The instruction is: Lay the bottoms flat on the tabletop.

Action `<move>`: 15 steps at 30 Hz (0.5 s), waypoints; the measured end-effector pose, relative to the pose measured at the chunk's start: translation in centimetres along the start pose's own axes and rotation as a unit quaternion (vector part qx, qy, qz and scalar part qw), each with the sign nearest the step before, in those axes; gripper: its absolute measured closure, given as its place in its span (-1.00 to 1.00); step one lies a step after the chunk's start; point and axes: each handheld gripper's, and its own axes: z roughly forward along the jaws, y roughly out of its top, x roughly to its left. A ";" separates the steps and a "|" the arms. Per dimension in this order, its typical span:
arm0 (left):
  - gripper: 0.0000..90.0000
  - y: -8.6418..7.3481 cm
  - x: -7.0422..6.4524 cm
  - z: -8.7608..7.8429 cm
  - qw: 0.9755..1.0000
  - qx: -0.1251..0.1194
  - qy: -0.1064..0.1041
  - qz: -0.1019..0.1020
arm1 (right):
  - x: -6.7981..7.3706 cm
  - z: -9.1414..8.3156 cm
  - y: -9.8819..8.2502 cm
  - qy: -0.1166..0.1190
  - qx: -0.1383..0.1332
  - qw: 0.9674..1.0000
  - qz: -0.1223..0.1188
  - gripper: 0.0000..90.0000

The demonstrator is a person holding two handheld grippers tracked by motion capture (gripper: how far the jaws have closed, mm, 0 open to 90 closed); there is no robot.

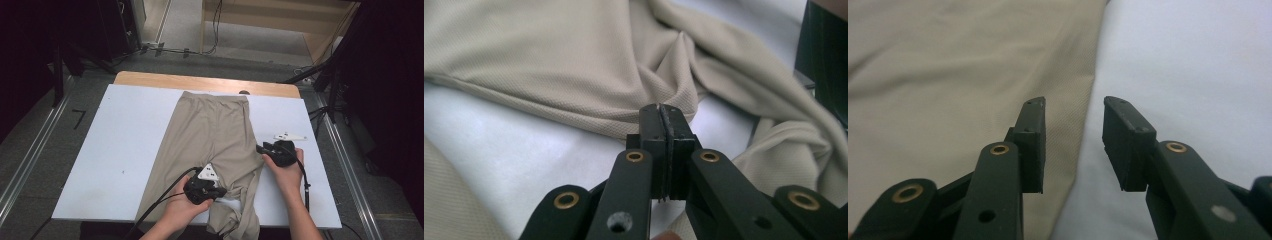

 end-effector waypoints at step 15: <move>1.00 -0.1 0.2 0.0 1.000 0.000 -0.004 0.000 | 0.7 -0.9 -0.9 -0.015 0.021 1.000 0.006 0.95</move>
